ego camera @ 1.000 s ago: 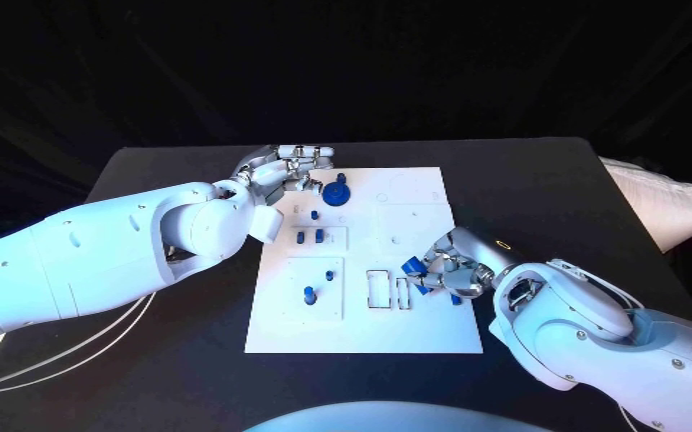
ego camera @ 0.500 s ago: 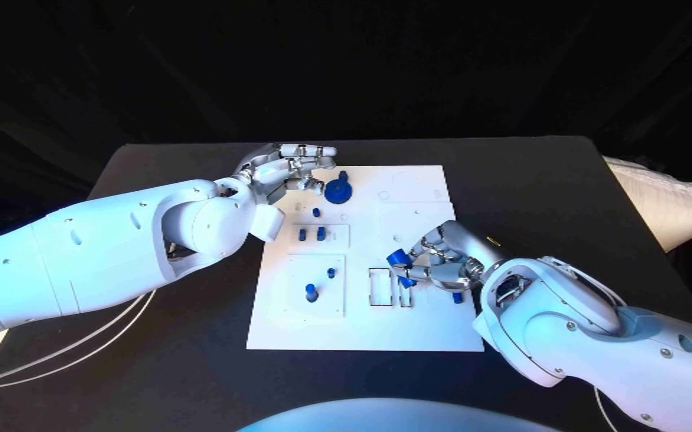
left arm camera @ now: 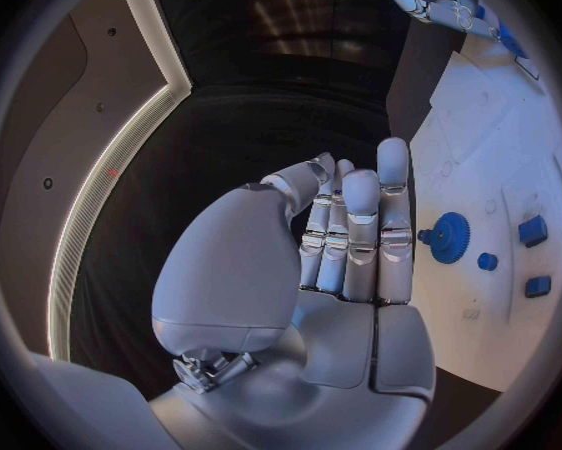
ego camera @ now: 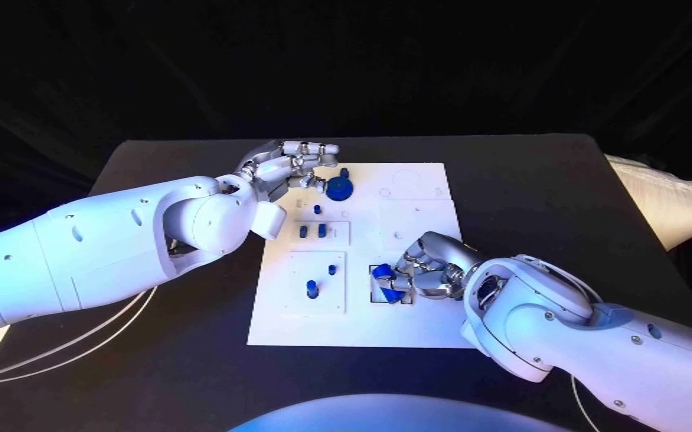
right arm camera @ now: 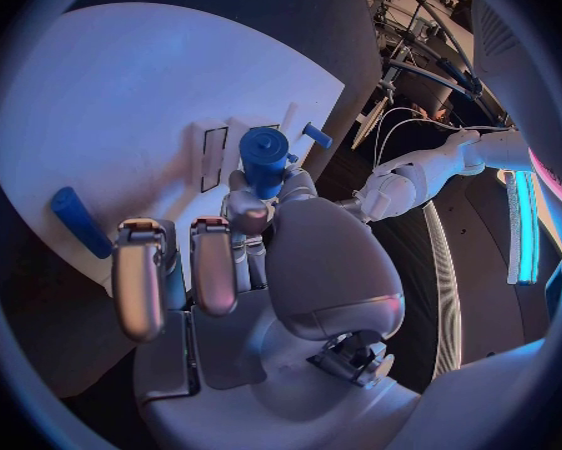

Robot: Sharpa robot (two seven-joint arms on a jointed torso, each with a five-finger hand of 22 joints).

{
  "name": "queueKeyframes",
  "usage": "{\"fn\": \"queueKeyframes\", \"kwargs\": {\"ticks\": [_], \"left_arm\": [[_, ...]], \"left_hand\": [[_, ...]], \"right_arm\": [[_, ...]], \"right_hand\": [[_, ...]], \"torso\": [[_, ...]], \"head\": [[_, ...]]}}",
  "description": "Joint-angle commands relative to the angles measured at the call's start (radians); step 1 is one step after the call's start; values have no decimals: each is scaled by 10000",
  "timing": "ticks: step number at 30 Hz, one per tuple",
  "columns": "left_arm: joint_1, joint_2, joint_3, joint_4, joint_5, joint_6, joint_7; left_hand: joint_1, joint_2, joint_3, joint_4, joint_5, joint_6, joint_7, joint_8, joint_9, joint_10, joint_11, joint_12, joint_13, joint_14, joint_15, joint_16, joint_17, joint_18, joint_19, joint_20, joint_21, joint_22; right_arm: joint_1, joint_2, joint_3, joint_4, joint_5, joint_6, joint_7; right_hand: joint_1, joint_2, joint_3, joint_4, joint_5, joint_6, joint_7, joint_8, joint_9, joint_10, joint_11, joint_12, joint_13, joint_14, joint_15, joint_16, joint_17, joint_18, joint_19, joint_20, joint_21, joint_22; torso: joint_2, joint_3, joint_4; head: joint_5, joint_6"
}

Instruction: Assemble the parts on the task board

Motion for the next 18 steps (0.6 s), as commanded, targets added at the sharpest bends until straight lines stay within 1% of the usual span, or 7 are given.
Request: {"fn": "queueKeyframes", "kwargs": {"ticks": [1,4,8,12,13,15,18], "left_arm": [[2,9,7,28,-50,227,7],[3,11,7,29,-50,232,5],[3,0,7,36,-50,234,2],[3,-13,7,38,-50,228,0],[3,-13,7,38,-50,228,1],[3,-12,7,39,-50,217,16],[3,-11,7,40,-50,196,40]], "left_hand": [[-58,18,-45,-15,45,-63,-10,29,-9,-100,3,50,-12,-60,5,35,-7,190,19,58,-48,-16],[-58,18,-45,-15,45,-63,-10,29,-9,-100,3,50,-12,-60,5,35,-7,190,19,58,-48,-16],[-63,16,-48,-14,44,-76,-4,27,-11,-111,9,52,-14,-63,9,35,-14,189,21,60,-52,-19],[-66,16,-50,-13,44,-87,2,24,-12,-121,14,54,-15,-65,12,34,-20,188,21,62,-55,-21],[-66,16,-50,-13,44,-87,2,24,-12,-121,14,54,-15,-65,12,34,-20,188,21,62,-55,-21],[-66,16,-50,-14,45,-87,2,24,-12,-122,14,54,-16,-66,13,34,-21,188,21,62,-55,-21],[-62,13,-51,-19,45,-98,5,22,-14,-131,17,56,-17,-73,15,28,-36,187,21,63,-58,-24]], "right_arm": [[-17,66,-18,-61,50,481,-49],[-18,86,-23,-103,-95,355,-58],[-18,86,-26,-136,-370,195,-76],[-18,88,-27,-152,-620,152,-86],[-18,89,-27,-153,-638,155,-85],[-19,94,-28,-154,-706,188,-79],[-19,95,-28,-152,-771,235,-71]], "right_hand": [[-161,-10,-107,4,-61,58,-21,-3,153,-182,-19,-365,-313,464,-73,-63,-71,-94,-75,-17,-62,1027],[-285,26,-186,4,-84,151,-61,57,235,-36,-46,-162,-97,464,-92,-76,-74,-92,-80,-30,-71,1019],[-448,47,-318,3,-302,195,-91,95,332,42,-74,-137,-29,468,-118,-90,-76,-92,-78,-53,-77,1017],[-765,84,-572,2,-1076,194,-105,118,475,90,-89,-217,-24,467,-133,-128,-110,-87,-87,-76,-98,998],[-803,82,-602,5,-1162,192,-107,119,488,91,-87,-230,-26,465,-133,-137,-120,-85,-93,-77,-104,990],[-1030,91,-754,5,-1591,181,-108,124,557,106,-85,-264,-15,466,-133,-151,-127,-83,-99,-79,-116,979],[-1290,43,-918,14,-1916,158,-103,125,627,104,-80,-314,-13,465,-130,-170,-141,-77,-114,-77,-136,956]], "torso": [[-7,19,0],[-18,8,12],[-6,15,13],[-5,16,4],[-8,15,3],[-9,13,7],[-6,16,14]], "head": [[24,-9],[21,-23],[21,-27],[20,-32],[18,-28],[13,-28],[14,-37]]}}
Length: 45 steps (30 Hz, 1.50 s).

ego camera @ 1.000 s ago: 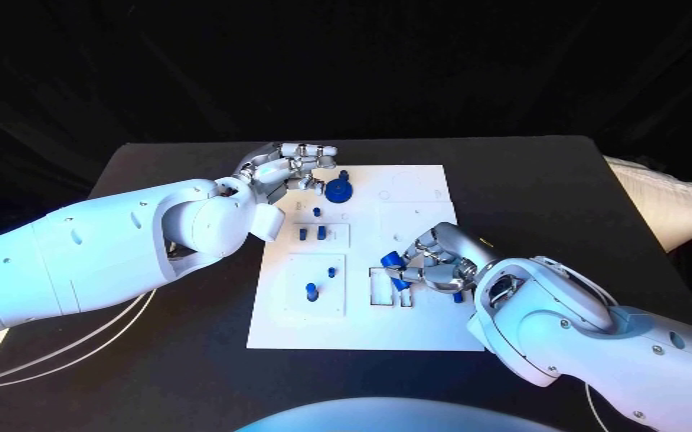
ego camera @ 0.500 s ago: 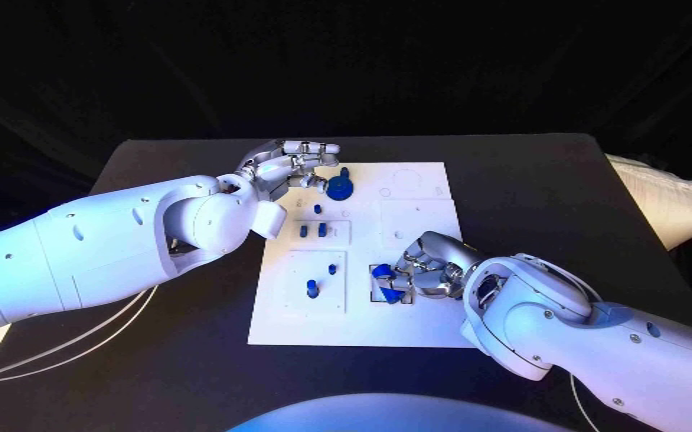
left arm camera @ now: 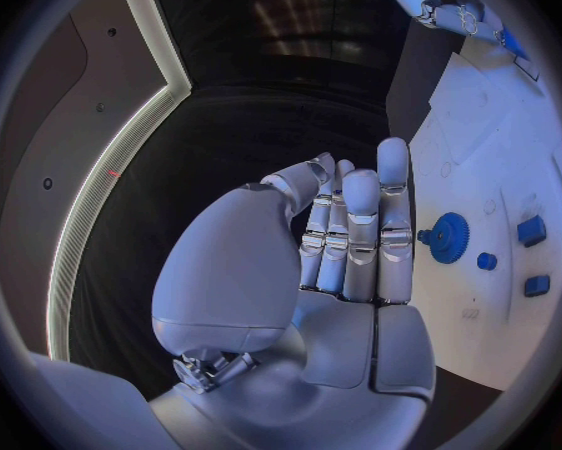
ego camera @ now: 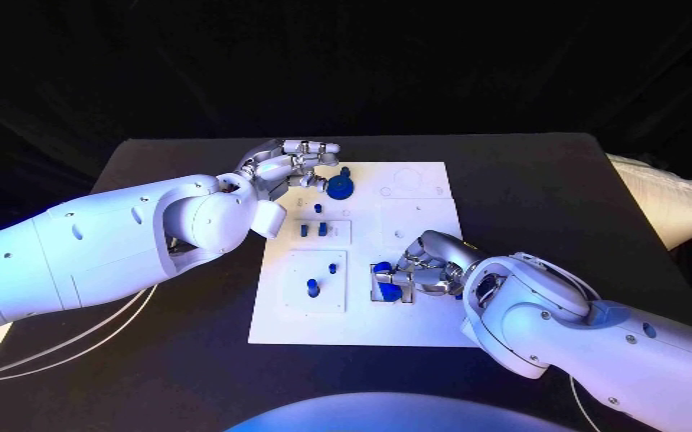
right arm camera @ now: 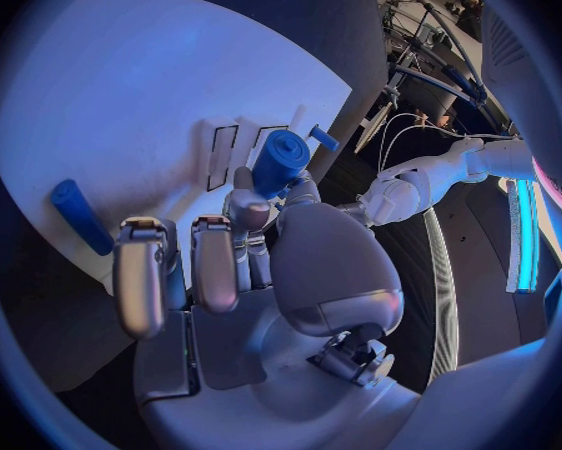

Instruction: Assemble the parts on the task board

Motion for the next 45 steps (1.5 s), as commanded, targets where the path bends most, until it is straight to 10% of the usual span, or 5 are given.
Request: {"fn": "queueKeyframes", "kwargs": {"ticks": [1,12,18,29,45], "left_arm": [[3,10,6,28,-41,153,73],[3,12,6,19,-41,149,82],[2,13,5,8,-41,155,83],[1,27,5,-7,-41,169,87],[-2,-4,4,-8,-41,172,139]], "left_hand": [[-62,13,-51,-19,45,-98,6,22,-14,-57,17,57,-17,-72,14,28,-9,186,21,63,-58,-13],[-61,-3,-61,-29,44,-139,25,12,-19,-83,31,68,-21,-92,25,16,-44,184,20,69,-69,-20],[-61,-3,-61,-29,44,-139,25,12,-19,-83,31,68,-21,-92,25,16,-44,184,20,69,-69,-20],[-61,-3,-61,-29,44,-139,25,12,-19,-83,31,68,-21,-92,25,16,-44,184,20,69,-69,-20],[-66,-2,-66,-28,44,-152,32,12,-20,-95,39,76,-22,-104,31,10,-64,182,18,74,-76,-25]], "right_arm": [[-17,18,-6,7,-407,181,-37],[-18,-3,-6,35,-583,218,-24],[-26,-19,-6,94,-859,357,-32],[-31,-88,-6,180,-1305,199,-25],[247,-2195,316,1161,42,-121,-29]], "right_hand": [[-180,-66,-111,-3,-202,-14,56,8,47,67,7,-63,7,465,-55,-50,-19,-76,-58,-15,-64,951],[-292,-194,-164,-18,-386,-63,69,-5,123,4,19,-236,-83,449,-46,-112,-98,-59,-102,-8,-112,889],[1106,-168,236,-525,-32,-128,72,-15,294,-24,12,-389,-87,446,-56,-172,-140,-51,-118,-11,-148,860],[2368,-130,690,-1271,-678,-144,70,-31,415,-36,-10,-536,-104,452,-71,-189,-126,-55,-107,-31,-155,871],[2381,74,956,-983,153,-653,313,-649,198,-563,181,-1904,-1127,385,84,-445,-450,-31,-160,101,-229,785]], "torso": [[5,4,7],[-2,14,3],[-8,14,6],[-14,5,25],[-5,10,-106]], "head": [[-2,-5],[-6,-16],[-17,-19],[-38,-21],[-195,86]]}}
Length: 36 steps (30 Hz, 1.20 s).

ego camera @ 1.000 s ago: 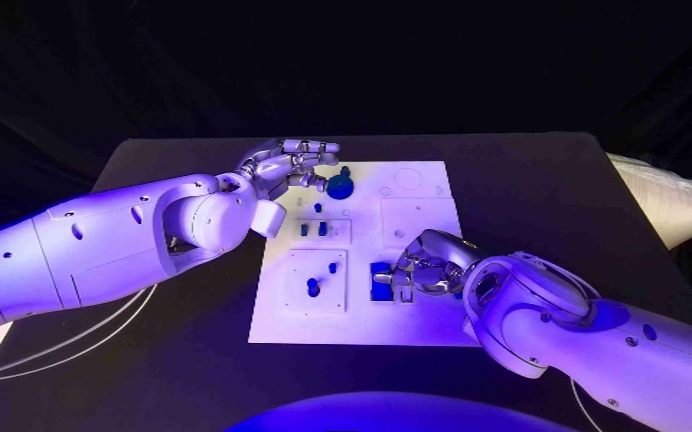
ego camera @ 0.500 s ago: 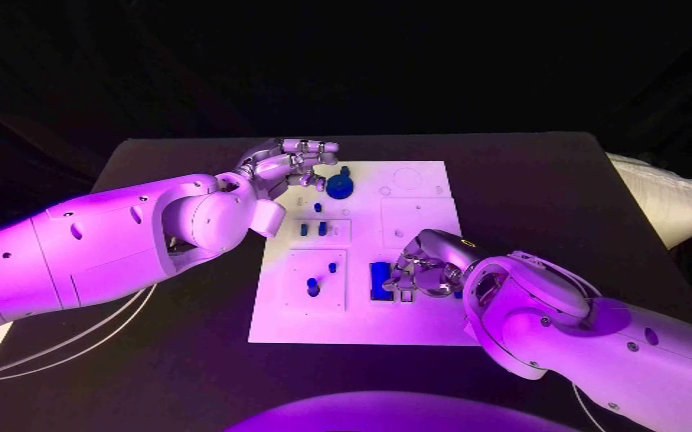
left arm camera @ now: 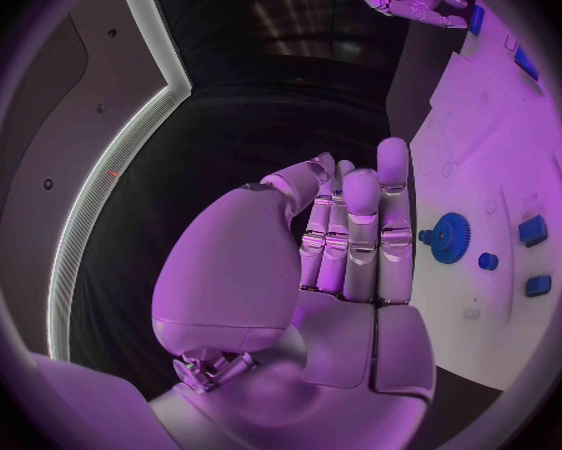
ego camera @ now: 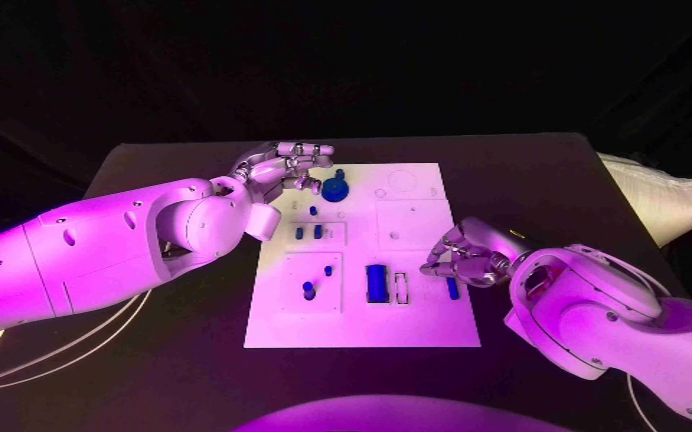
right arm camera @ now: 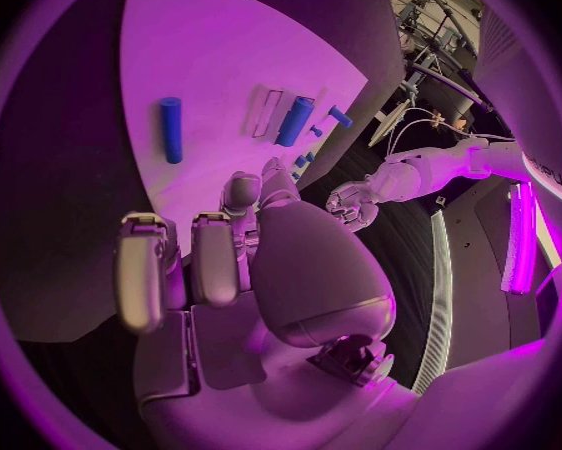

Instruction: Assemble the parts on the task board

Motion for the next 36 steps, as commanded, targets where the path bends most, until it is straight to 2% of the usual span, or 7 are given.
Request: {"fn": "queueKeyframes", "kwargs": {"ticks": [1,3,5,11,18,25,36], "left_arm": [[1,11,5,12,-32,168,125],[-2,14,5,2,-32,196,140],[-9,24,6,-4,-32,237,161],[-28,47,7,-14,-32,291,191],[-51,48,7,-28,-32,320,190],[-60,41,7,-27,-32,334,187],[-63,31,7,-6,-32,417,167]], "left_hand": [[-66,-2,-38,1,44,-48,-5,13,-12,-60,4,35,-14,-71,-2,10,-9,182,18,74,-36,-9],[-66,-2,-38,1,44,-48,-5,13,-12,-60,4,35,-14,-71,-2,10,-9,182,18,74,-36,-9],[-69,-6,-45,0,43,-54,-3,16,-11,-66,6,43,-15,-82,3,3,-28,181,16,78,-42,-12],[-69,-6,-45,0,43,-54,-3,16,-11,-66,6,43,-15,-82,3,3,-28,181,16,78,-42,-12],[-69,-6,-45,0,43,-54,-3,16,-11,-66,6,43,-15,-82,3,3,-28,181,16,78,-42,-12],[-68,-6,-47,-2,43,-58,-4,19,-10,-69,7,50,-15,-86,5,5,-29,180,13,80,-46,-15],[-78,-8,-57,2,40,-61,-3,22,-9,-74,10,58,-15,-94,9,1,-42,179,11,83,-51,-18]], "right_arm": [[11,-301,8,45,98,151,-1],[-19,-443,13,20,-178,177,21],[-94,-534,15,-13,-626,197,32],[-353,-619,16,-116,-1348,287,36],[-479,-539,17,-262,-1654,361,37],[-513,-486,17,-397,-2023,563,23],[-561,-319,11,-597,-2463,1322,18]], "right_hand": [[163,-5,112,-27,23,-71,24,-81,-38,-118,2,-166,-121,385,82,-68,-13,-31,-33,46,-39,790],[193,12,145,-22,51,-15,13,-84,-48,-173,-3,-342,-262,375,81,-106,-69,-27,-44,48,-51,775],[170,-17,148,22,102,71,-1,-89,-66,-188,-12,-459,-356,361,75,-157,-138,-22,-56,49,-64,759],[19,-136,115,228,0,304,-51,-95,-105,-115,-49,-597,-479,363,50,-196,-166,-18,-62,32,-79,750],[-405,-217,19,687,-380,521,-107,-69,-84,102,-82,-390,-323,377,20,-209,-155,-23,-48,6,-75,766],[-397,-266,19,715,-466,551,-119,-65,-72,150,-93,-305,-251,385,13,-194,-125,-31,-27,-2,-57,795],[-287,-377,55,698,-622,607,-144,-55,-39,237,-116,-155,-119,403,-7,-159,-61,-40,-1,-19,-34,831]], "torso": [[17,26,-80],[22,52,-119],[24,59,-135],[29,82,-127],[30,58,-114],[30,48,-108],[21,54,-90]], "head": [[-44,36],[-63,16],[-83,37],[-138,33],[-228,78],[-226,51],[-157,-41]]}}
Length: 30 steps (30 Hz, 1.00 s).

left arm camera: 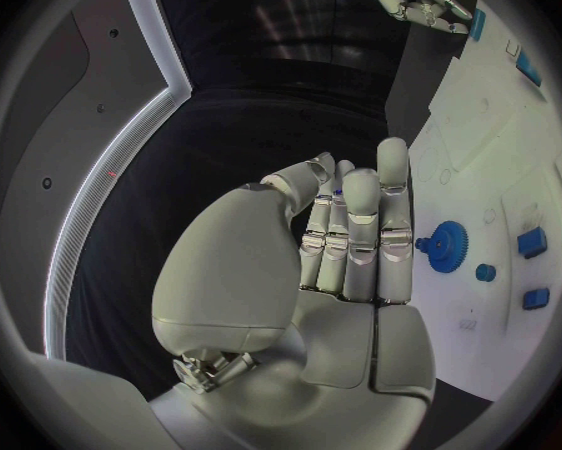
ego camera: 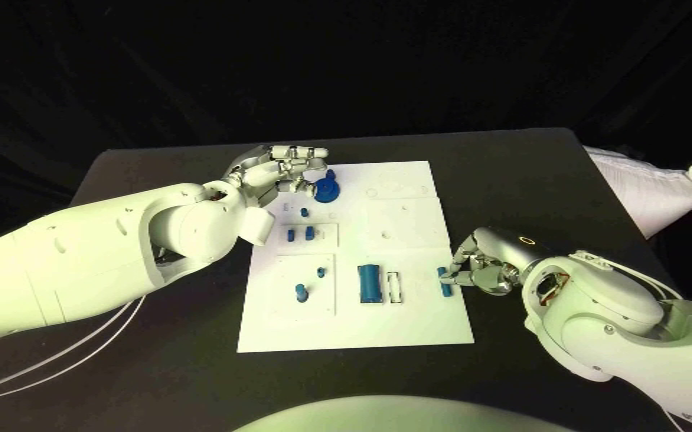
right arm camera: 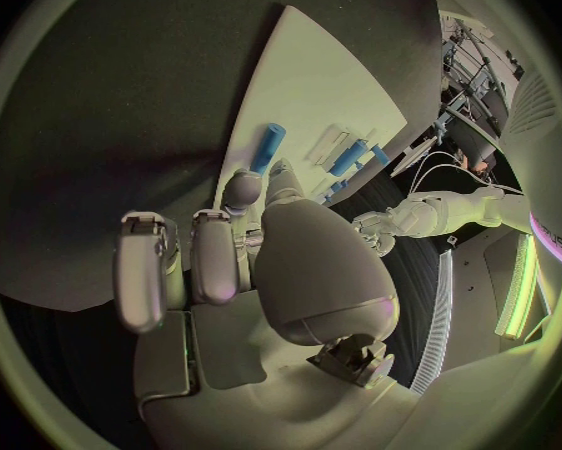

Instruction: Assemble the parts on the task board

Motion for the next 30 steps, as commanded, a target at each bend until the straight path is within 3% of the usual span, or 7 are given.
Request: {"fn": "queueKeyframes", "kwargs": {"ticks": [1,11,15,17,22,25,30], "left_arm": [[0,10,5,24,-29,247,115],[-2,6,5,10,-29,255,109],[-4,14,5,6,-29,261,105],[-5,17,5,1,-29,261,102],[-8,21,5,-7,-29,260,96],[-10,23,5,-9,-29,261,95],[-15,25,5,-5,-29,268,95]], "left_hand": [[-78,-9,-57,1,40,-62,-2,22,-10,-75,11,58,-16,-94,8,1,-9,180,11,83,-52,-9],[-78,-9,-57,1,40,-62,-2,22,-10,-75,11,58,-16,-94,8,1,-9,180,11,83,-52,-9],[-78,-9,-57,1,40,-62,-2,22,-10,-75,11,58,-16,-94,8,1,-9,180,11,83,-52,-9],[-78,-9,-57,1,40,-62,-2,22,-10,-75,11,58,-16,-94,8,1,-9,180,11,83,-52,-9],[-78,-9,-57,1,40,-62,-2,22,-10,-75,11,58,-16,-94,8,1,-9,180,11,83,-52,-9],[-78,-9,-57,1,40,-62,-2,22,-10,-75,11,58,-16,-94,8,1,-9,180,11,83,-52,-9],[-78,-9,-57,1,40,-62,-2,22,-10,-75,11,58,-16,-94,8,1,-9,180,11,83,-52,-9]], "right_arm": [[-56,75,-6,-51,-528,620,5],[-284,301,-10,-233,-815,859,10],[-339,411,-12,-309,-1025,961,10],[-360,466,-14,-343,-1253,1025,13],[-415,573,-24,-378,-2033,1415,23],[-427,606,-28,-369,-2218,1516,21],[-437,656,-31,-306,-2084,1049,-10]], "right_hand": [[54,-129,22,17,-59,105,-4,-7,13,67,1,42,14,441,-45,-3,13,-40,35,-55,8,825],[725,-194,326,-333,-108,132,-40,-31,59,59,-44,11,36,445,-86,-1,40,-41,37,-91,5,834],[1227,-76,693,-583,-690,147,-59,-57,74,40,-69,-54,17,447,-114,3,61,-43,41,-123,6,843],[1343,-80,811,-646,-763,150,-61,-72,76,27,-71,-102,-9,445,-112,-7,53,-42,36,-129,-1,836],[1597,-135,1107,-784,-694,149,-56,-127,68,-52,-73,-301,-130,434,-116,-40,24,-36,18,-134,-22,816],[1771,-150,1325,-878,-611,172,-61,-153,60,-64,-81,-350,-150,435,-124,-42,34,-37,20,-140,-22,822],[1943,-54,1834,-950,-216,218,-73,-203,46,-18,-112,-359,-132,447,-135,-23,79,-46,48,-158,-1,856]], "torso": [[-5,3,21],[-3,7,-2],[-7,2,11],[-17,2,18],[-16,-2,47],[-23,-2,23],[-15,5,-2]], "head": [[36,-50],[90,-82],[63,-93],[61,-89],[74,-103],[97,-110],[116,-87]]}}
